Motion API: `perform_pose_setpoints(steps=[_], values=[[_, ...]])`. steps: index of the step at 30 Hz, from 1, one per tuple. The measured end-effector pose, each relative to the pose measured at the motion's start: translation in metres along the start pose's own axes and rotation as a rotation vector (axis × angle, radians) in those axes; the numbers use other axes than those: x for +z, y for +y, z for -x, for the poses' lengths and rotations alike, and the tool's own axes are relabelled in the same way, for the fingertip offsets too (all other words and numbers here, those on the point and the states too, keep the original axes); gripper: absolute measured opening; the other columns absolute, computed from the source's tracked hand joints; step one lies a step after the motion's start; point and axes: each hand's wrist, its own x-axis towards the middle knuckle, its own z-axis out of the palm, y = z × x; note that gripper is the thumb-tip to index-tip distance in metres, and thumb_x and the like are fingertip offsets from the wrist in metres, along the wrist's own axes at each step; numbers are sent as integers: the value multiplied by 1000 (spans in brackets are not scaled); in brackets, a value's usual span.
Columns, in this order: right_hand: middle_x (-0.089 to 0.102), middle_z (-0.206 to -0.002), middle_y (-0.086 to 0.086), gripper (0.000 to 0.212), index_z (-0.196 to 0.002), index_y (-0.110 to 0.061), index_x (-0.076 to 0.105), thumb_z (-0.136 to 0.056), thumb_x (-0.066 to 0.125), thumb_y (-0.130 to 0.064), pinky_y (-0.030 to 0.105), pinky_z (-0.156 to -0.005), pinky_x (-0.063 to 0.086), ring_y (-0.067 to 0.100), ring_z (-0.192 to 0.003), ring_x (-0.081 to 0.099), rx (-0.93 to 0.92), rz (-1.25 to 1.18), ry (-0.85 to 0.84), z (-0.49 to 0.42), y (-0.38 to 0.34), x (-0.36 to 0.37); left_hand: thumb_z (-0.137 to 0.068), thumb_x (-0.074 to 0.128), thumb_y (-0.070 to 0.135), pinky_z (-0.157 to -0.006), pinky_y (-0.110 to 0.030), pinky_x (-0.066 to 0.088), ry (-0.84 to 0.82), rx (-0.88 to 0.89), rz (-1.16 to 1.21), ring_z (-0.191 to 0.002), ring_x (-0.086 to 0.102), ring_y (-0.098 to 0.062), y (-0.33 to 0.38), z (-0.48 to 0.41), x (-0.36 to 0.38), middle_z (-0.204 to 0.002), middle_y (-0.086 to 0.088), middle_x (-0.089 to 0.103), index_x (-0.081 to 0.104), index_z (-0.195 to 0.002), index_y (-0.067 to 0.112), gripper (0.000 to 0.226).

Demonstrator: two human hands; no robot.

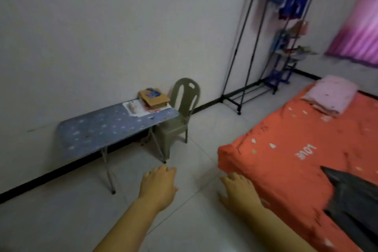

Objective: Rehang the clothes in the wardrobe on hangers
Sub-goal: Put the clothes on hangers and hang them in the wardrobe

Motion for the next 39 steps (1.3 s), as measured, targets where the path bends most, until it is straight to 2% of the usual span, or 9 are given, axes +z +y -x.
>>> perform_pose_setpoints(steps=[6, 11, 15, 29, 34, 39], values=[[44, -132, 2, 53, -135, -28, 39, -87, 51, -47, 33, -96, 33, 24, -121, 43, 278, -20, 33, 85, 195, -10, -90, 50, 44, -99, -35, 35, -28, 294, -75, -123, 42, -23, 222, -43, 32, -132, 0, 44, 38, -135, 24, 51], [39, -137, 5, 61, -142, -24, 33, -89, 55, -42, 39, -104, 30, 28, -125, 38, 480, -74, 37, 143, 332, 0, -87, 52, 47, -97, -35, 35, -53, 516, -135, -123, 42, -22, 387, -65, 58, -130, 1, 46, 38, -133, 27, 52], [34, -143, 5, 68, -147, -22, 24, -90, 55, -45, 41, -108, 28, 28, -129, 34, 607, -125, 12, 162, 409, 13, -88, 50, 40, -98, -35, 35, -108, 648, -156, -123, 42, -23, 477, -90, 77, -130, -1, 45, 35, -137, 26, 52], [37, -142, 5, 62, -147, -21, 25, -94, 51, -40, 35, -106, 32, 25, -128, 36, 909, -282, 1, 119, 599, 19, -94, 50, 37, -99, -37, 36, -264, 932, -164, -123, 41, -25, 677, -247, 127, -137, -5, 41, 26, -145, 20, 59], [39, -140, 5, 62, -146, -22, 27, -93, 52, -42, 35, -104, 33, 25, -127, 38, 956, -300, -40, 109, 655, 26, -94, 49, 38, -100, -37, 36, -306, 952, -183, -125, 39, -25, 721, -280, 148, -140, -5, 38, 25, -145, 20, 59], [38, -141, 6, 61, -147, -20, 27, -94, 50, -41, 38, -104, 35, 27, -127, 38, 919, -323, -99, 87, 720, 48, -93, 50, 39, -98, -38, 35, -342, 927, -210, -124, 40, -24, 755, -304, 180, -138, -4, 40, 27, -144, 22, 58]])
